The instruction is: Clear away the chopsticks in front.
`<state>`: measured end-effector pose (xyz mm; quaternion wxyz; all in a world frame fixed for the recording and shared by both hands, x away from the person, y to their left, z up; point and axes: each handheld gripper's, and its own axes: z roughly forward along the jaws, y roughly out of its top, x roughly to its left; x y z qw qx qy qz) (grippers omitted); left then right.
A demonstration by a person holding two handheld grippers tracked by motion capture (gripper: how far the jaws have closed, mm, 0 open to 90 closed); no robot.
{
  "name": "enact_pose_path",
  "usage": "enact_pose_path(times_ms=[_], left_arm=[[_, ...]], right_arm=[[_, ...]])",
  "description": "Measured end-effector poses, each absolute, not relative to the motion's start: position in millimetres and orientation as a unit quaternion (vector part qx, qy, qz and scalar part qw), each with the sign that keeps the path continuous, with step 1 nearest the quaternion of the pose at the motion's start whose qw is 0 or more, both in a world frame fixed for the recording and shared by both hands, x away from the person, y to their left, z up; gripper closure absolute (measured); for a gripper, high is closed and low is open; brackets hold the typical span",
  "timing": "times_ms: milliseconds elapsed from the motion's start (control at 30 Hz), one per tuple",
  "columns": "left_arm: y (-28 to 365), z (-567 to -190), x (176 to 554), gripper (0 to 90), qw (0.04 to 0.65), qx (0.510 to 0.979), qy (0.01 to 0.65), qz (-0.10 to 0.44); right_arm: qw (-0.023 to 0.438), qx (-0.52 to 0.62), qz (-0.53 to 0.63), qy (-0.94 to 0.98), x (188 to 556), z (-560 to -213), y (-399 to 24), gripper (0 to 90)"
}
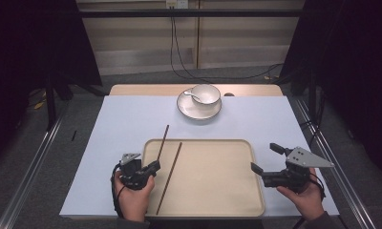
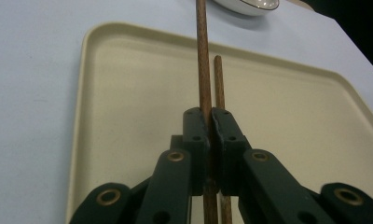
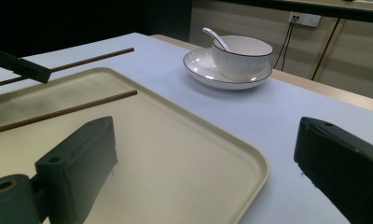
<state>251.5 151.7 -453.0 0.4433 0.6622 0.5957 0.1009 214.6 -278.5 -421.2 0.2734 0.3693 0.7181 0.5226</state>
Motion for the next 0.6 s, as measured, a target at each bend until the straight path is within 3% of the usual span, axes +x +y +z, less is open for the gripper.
enact_pose_path(times_ms=[600], left_arm=[[150.8,-459.7,236.9,85.0,0.429,0.680,0.589,0.074]], right_arm=[[0.274,0.365,0.520,0.722,215.1,-421.3,-277.4,5.5]])
